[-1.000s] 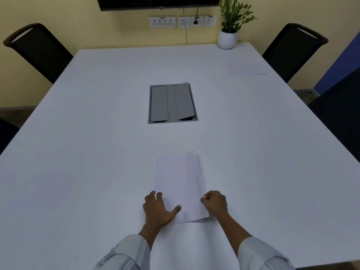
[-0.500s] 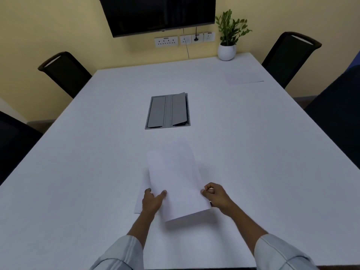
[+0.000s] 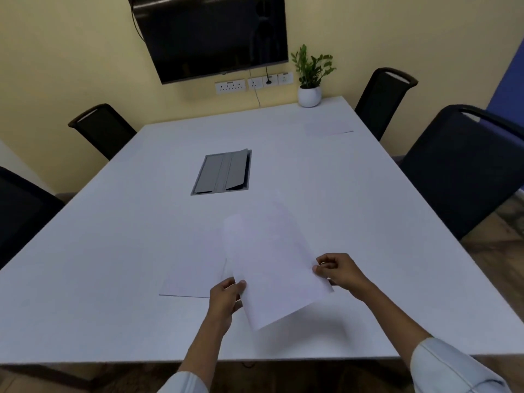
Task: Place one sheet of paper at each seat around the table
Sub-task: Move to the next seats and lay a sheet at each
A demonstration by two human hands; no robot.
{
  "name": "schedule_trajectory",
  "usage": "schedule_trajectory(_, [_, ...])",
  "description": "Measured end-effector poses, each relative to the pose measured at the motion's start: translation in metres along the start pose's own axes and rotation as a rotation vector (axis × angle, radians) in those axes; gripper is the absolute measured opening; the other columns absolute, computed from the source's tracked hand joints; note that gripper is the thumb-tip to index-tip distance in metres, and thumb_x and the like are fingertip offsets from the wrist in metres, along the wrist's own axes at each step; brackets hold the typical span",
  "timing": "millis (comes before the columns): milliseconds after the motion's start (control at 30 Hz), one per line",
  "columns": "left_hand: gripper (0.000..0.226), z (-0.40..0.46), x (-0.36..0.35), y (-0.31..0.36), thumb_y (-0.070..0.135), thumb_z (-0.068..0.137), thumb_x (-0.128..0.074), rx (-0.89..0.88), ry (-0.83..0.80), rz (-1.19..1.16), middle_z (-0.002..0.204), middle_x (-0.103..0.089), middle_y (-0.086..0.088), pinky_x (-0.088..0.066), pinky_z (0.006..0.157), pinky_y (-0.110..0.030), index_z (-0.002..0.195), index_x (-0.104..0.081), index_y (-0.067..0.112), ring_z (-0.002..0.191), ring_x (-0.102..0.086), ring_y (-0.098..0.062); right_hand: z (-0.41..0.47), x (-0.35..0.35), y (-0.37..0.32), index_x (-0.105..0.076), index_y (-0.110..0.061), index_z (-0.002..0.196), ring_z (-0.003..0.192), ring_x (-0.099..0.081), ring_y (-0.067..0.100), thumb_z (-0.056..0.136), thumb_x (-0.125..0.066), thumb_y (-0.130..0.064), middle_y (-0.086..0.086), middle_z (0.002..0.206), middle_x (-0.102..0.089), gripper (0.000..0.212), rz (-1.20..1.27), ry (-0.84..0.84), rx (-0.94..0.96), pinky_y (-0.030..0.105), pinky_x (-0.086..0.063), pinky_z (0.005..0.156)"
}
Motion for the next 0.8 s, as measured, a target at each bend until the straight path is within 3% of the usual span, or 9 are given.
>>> schedule_trajectory(100, [0.018, -0.029, -0.03, -0.017, 0.005, 0.088, -0.068, -0.038, 0.048, -0.036, 0.101, -0.076, -0.009, -0.06, 0.073, -0.037, 0.105, -0.072, 0.009, 0.094, -0.072, -0.028, -0.028, 0.037, -0.004, -0.076, -0.016, 0.095, 0.083, -0.071, 0.018, 0.084, -0.078, -0.02, 0.007, 0.083, -0.077, 0.012, -0.05, 0.043, 0.055, 0.032, -0.056, 0.069])
schedule_trajectory(267, [0.014, -0.101, -0.082, -0.051, 0.005, 0.088, -0.068, -0.069, 0.15, -0.123, 0.097, -0.076, -0.005, -0.059, 0.062, -0.031, 0.099, -0.072, 0.013, 0.092, -0.072, -0.026, -0.084, 0.1, -0.018, -0.076, -0.028, 0.09, 0.083, -0.072, 0.005, 0.082, -0.08, -0.028, -0.005, 0.083, -0.078, 0.008, -0.161, 0.057, 0.105, 0.019, -0.051, 0.068])
schedule_trajectory(367, [0.013, -0.135, -0.12, -0.057, 0.007, 0.089, -0.067, -0.101, 0.169, -0.159, 0.094, -0.076, -0.002, -0.057, 0.056, -0.027, 0.093, -0.073, 0.017, 0.089, -0.071, -0.023, -0.109, 0.139, -0.029, -0.076, -0.026, 0.096, 0.087, -0.072, 0.003, 0.082, -0.079, -0.032, -0.006, 0.086, -0.078, 0.016, -0.229, 0.053, 0.142, 0.02, -0.054, 0.073])
schedule_trajectory(600, [0.009, -0.172, -0.223, -0.055, 0.006, 0.09, -0.067, -0.152, 0.151, -0.144, 0.083, -0.077, -0.005, -0.057, 0.061, -0.031, 0.091, -0.073, 0.013, 0.083, -0.072, -0.024, -0.133, 0.246, -0.042, -0.075, -0.024, 0.103, 0.087, -0.073, 0.007, 0.083, -0.077, -0.029, -0.004, 0.088, -0.078, 0.021, -0.365, 0.01, 0.199, 0.03, -0.06, 0.083])
schedule_trajectory(800, [0.005, -0.181, -0.333, -0.051, 0.003, 0.086, -0.072, -0.228, 0.125, -0.138, 0.076, -0.077, -0.013, -0.058, 0.052, -0.03, 0.086, -0.077, 0.004, 0.075, -0.072, -0.029, -0.123, 0.361, -0.039, -0.064, -0.036, 0.103, 0.078, -0.074, 0.013, 0.082, -0.078, -0.028, -0.004, 0.077, -0.078, 0.026, -0.37, -0.001, 0.308, 0.038, -0.059, 0.08])
Point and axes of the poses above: each hand's wrist, its own z-axis towards the middle knuckle, its own x-axis out of the back of the hand, y = z × x, the point moved 10 cm from there along z, towards the middle knuckle
